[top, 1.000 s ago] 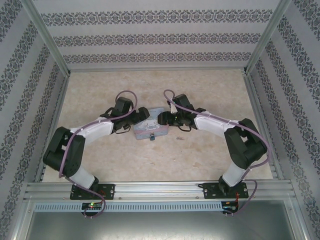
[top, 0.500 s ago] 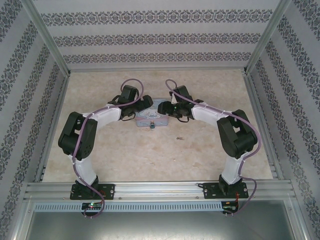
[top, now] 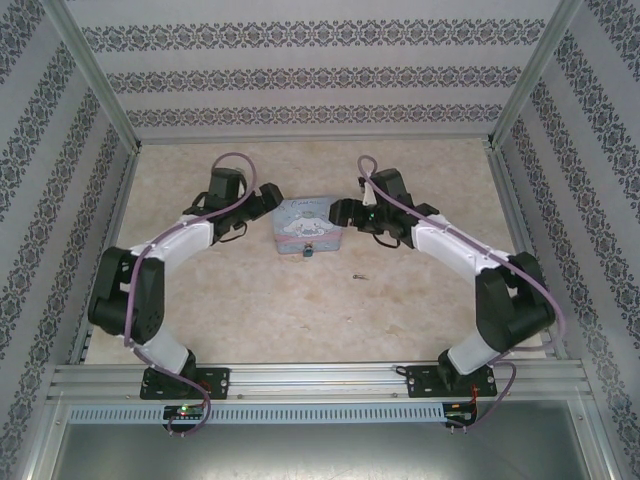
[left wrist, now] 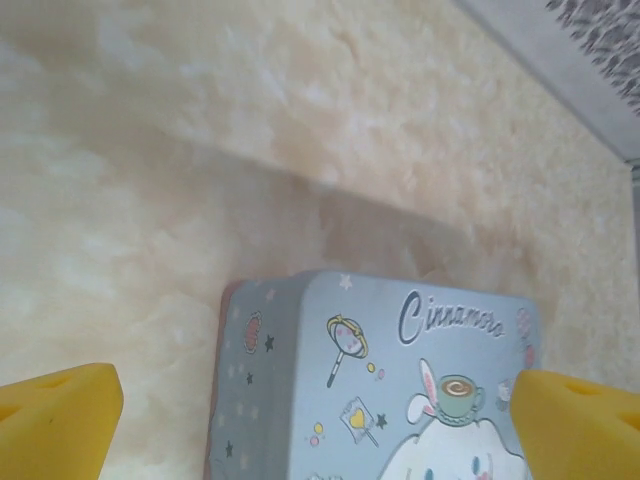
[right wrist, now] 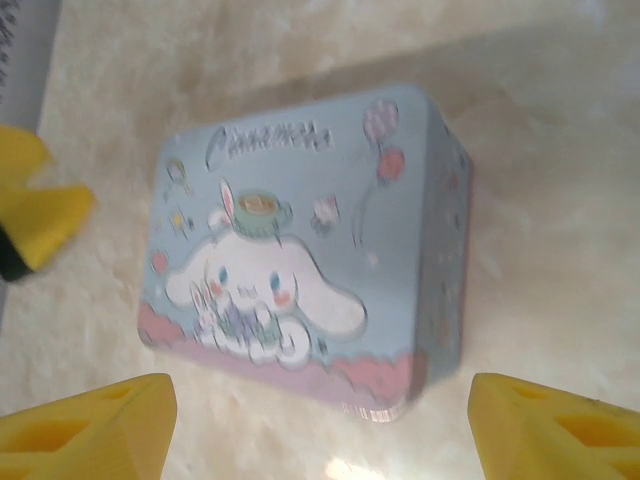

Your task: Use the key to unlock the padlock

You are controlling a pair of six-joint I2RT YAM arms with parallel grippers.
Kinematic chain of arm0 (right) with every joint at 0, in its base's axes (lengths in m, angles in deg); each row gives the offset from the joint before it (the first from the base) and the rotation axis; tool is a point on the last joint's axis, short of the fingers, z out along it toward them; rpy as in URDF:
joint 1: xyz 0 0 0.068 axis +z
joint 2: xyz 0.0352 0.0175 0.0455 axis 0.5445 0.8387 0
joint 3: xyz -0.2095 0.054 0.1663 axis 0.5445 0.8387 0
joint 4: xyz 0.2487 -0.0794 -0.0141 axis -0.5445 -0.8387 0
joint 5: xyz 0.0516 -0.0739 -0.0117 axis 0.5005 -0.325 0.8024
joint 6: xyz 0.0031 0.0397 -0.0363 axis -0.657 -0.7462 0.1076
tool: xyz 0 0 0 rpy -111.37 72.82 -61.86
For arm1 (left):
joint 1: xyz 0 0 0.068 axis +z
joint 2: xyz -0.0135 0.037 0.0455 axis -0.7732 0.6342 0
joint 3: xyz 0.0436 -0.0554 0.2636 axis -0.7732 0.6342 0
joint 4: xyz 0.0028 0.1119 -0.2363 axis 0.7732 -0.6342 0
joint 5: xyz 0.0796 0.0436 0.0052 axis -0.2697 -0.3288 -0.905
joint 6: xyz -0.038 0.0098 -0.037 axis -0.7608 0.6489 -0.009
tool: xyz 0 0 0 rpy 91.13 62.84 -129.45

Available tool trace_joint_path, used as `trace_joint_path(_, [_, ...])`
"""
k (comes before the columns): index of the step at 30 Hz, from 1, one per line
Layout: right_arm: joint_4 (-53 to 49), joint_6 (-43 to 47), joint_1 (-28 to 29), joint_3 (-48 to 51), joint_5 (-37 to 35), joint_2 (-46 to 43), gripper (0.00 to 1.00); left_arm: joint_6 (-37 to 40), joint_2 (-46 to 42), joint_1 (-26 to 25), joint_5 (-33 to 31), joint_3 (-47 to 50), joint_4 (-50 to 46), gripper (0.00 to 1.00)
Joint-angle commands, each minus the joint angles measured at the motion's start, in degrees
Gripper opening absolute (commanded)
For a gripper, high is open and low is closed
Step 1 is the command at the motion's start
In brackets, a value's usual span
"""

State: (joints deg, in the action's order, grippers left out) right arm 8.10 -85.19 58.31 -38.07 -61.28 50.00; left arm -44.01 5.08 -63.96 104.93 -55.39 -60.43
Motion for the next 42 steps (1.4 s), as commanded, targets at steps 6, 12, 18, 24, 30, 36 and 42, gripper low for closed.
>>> trace_joint_path(6, [-13.70, 3.90, 6.19, 7.96, -12.21, -4.23, 0.77, 1.29, -9.63, -1.61, 4.68, 4.81, -7.65, 1.00])
trace_joint_path(12, [-13.70, 2.11, 9.13, 10.36, -15.95, -3.04, 0.77, -1.41, -11.59, -5.80, 4.24, 6.96, -6.00, 1.00])
trace_joint_path(18, [-12.66, 1.31, 10.82, 9.97, -16.55, 0.36, 0.74, -2.28, -10.29, -8.32, 3.85, 6.33, -5.18, 1.00])
trace_joint_path(24, [-11.83, 0.78, 11.89, 9.52, -17.23, 3.53, 0.70, -3.02, -9.99, -9.21, 3.37, 6.62, -4.53, 1.00])
trace_joint_path(30, [-11.10, 0.51, 12.64, 9.08, -17.46, 5.25, 0.67, -3.16, -9.94, -9.46, 3.27, 6.86, -4.10, 1.00])
trace_joint_path(36, [-10.61, 0.41, 13.17, 7.88, -18.03, 7.17, 0.65, -3.20, -9.88, -9.60, 3.26, 7.23, -3.80, 1.00])
trace_joint_path(42, [-10.73, 0.51, 13.51, 6.88, -18.71, 8.18, 0.62, -3.25, -9.79, -9.54, 3.27, 7.65, -3.47, 1.00])
